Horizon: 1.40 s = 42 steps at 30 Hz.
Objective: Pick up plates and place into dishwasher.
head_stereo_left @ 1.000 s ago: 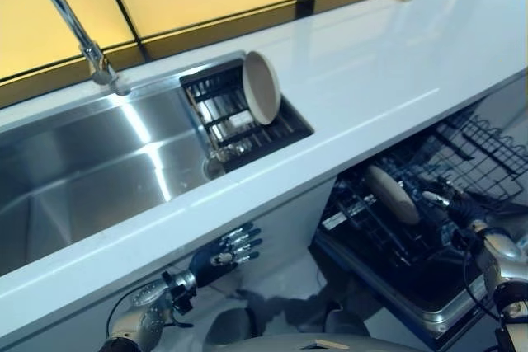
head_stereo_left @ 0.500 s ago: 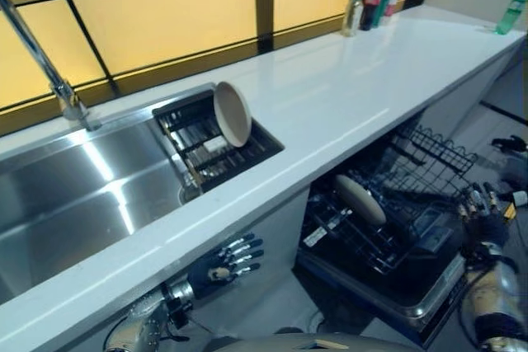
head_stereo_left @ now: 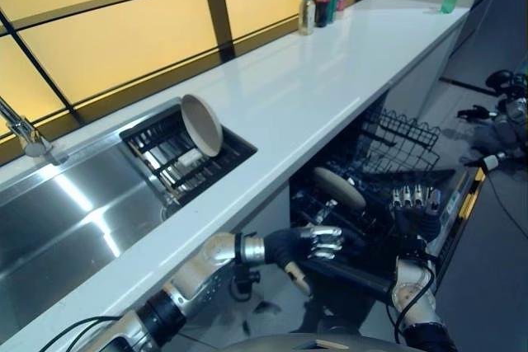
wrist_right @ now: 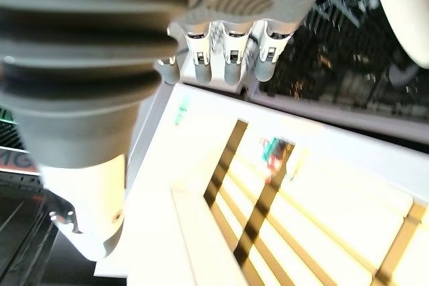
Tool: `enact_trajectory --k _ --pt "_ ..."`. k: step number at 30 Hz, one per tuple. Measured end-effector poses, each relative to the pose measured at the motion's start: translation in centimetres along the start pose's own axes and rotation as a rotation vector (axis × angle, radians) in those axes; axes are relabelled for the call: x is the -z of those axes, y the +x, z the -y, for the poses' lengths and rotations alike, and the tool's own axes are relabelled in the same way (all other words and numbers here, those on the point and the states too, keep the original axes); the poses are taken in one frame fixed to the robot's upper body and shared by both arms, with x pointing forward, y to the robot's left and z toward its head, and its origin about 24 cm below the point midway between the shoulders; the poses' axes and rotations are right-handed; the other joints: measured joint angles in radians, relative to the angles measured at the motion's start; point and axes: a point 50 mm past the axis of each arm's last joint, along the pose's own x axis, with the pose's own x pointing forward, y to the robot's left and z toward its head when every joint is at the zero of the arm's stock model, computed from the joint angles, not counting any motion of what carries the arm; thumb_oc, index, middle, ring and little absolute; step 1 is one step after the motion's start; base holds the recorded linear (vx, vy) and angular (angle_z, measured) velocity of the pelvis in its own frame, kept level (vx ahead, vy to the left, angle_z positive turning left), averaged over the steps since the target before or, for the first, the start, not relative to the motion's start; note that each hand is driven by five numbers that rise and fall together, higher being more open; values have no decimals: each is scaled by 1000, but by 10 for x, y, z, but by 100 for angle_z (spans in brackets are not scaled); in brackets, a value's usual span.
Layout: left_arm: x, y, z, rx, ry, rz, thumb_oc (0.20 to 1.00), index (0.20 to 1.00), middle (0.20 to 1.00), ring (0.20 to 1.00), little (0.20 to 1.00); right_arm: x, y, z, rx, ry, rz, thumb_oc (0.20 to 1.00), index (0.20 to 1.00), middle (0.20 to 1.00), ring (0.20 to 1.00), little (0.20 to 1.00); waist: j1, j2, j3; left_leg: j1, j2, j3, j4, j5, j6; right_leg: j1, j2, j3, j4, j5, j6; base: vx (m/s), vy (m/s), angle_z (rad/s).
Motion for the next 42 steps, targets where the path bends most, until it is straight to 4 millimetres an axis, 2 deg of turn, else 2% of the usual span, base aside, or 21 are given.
enact_trajectory --k 3,6,9,13,18,24,27,29,30,31,32,33,34,36,38,40,42 --pt "-23 9 -4 -35 79 76 1000 1000 1000 1000 1000 2 -4 -8 -33 -15 -18 1000 1000 1000 1000 1000 0 -2 -4 0 -1 0 -3 0 0 -1 0 0 0 -3 3 -7 10 0" --pt "-50 7 -16 -120 179 151 1000 1000 1000 1000 1000 -3 -7 -16 -61 -97 -20 1000 1000 1000 1000 1000 1 -8 -13 0 -4 -2 -10 1 1 -2 -2 -3 1 -4 3 -31 58 3" --pt "-74 -7 -30 -219 313 156 1000 1000 1000 1000 1000 -11 -6 -23 -79 -133 12 1000 1000 1000 1000 1000 3 -12 -28 1 -12 -11 -22 6 0 -1 -5 -10 2 -5 7 -37 70 8" --pt "-104 -38 -51 -417 465 154 1000 1000 1000 1000 1000 -25 0 -30 -104 -130 76 1000 1000 1000 1000 1000 8 -24 -39 2 -30 -36 -47 23 1 4 -14 -12 0 -9 12 -34 88 20" --pt "-131 -67 -65 -630 586 197 1000 1000 1000 1000 1000 -29 2 -31 -110 -131 91 1000 1000 1000 1000 1000 59 -28 -41 2 -49 -75 -58 31 7 6 -20 -14 2 -8 13 -55 133 6" --pt "-130 -86 -78 -810 676 168 1000 1000 1000 1000 1000 -20 6 -40 -174 -215 18 1000 1000 1000 1000 1000 96 -30 -39 1 -91 -141 -61 41 24 -1 -41 -22 40 -8 13 -80 178 7" --pt "-122 -92 -83 -862 678 135 1000 1000 1000 1000 1000 -15 9 -46 -203 -214 -7 1000 1000 1000 1000 1000 96 -30 -27 -3 -90 -175 -57 46 31 -51 -37 -10 160 1 11 12 115 21" --pt "-118 -94 -81 -864 684 128 1000 1000 1000 1000 1000 -15 9 -45 -203 -217 -8 1000 1000 1000 1000 1000 95 -19 -16 -1 -75 -203 -64 49 36 -64 -18 3 205 16 -4 88 8 45" --pt "-117 -94 -81 -862 696 122 1000 1000 1000 1000 1000 -16 9 -45 -206 -222 -7 1000 1000 1000 1000 1000 96 -24 -17 -3 -65 -220 -73 49 36 -49 13 25 200 -31 -11 129 -33 58" --pt "-119 -95 -80 -859 714 116 1000 1000 1000 1000 1000 -16 9 -46 -208 -221 -6 1000 1000 1000 1000 1000 92 -52 -22 -2 -72 -224 -96 51 33 -25 37 35 159 -99 -25 139 -61 61" --pt "-122 -96 -80 -860 731 116 1000 1000 1000 1000 1000 -16 11 -47 -217 -218 -2 1000 1000 1000 1000 1000 89 -89 -31 -6 -97 -224 -80 59 32 -8 46 73 110 -116 -42 144 -64 97" --pt "-120 -92 -80 -863 714 133 1000 1000 1000 1000 1000 -22 16 -49 -236 -237 12 1000 1000 1000 1000 1000 57 -68 -11 -40 -98 -221 33 40 42 12 60 67 102 -128 -42 138 -60 81" --pt "-115 -89 -79 -866 685 152 1000 1000 1000 1000 1000 -29 20 -51 -250 -266 22 1000 1000 1000 1000 1000 63 -35 -4 -25 -106 -220 57 7 47 10 75 69 109 -128 -38 150 -61 64" --pt "-113 -89 -79 -873 679 151 1000 1000 1000 1000 1000 -28 23 -54 -265 -270 7 1000 1000 1000 1000 1000 58 -17 1 7 -123 -224 -6 16 54 5 73 104 152 -124 -28 168 -87 1" --pt "-113 -90 -79 -883 679 151 1000 1000 1000 1000 1000 -23 23 -55 -275 -266 -27 1000 1000 1000 1000 1000 57 -14 25 41 -122 -251 -41 33 57 -45 93 154 242 -130 -19 148 -96 2" --pt "-115 -92 -79 -884 697 144 1000 1000 1000 1000 1000 -22 23 -56 -282 -264 -37 1000 1000 1000 1000 1000 55 -32 22 30 -119 -257 -52 35 48 -58 109 189 141 -124 -13 137 -96 18" --pt "-111 -94 -78 -890 685 132 1000 1000 1000 1000 1000 -25 23 -55 -276 -269 -32 1000 1000 1000 1000 1000 51 -47 15 30 -113 -275 -53 28 35 -46 121 186 106 -61 -36 154 -79 24"
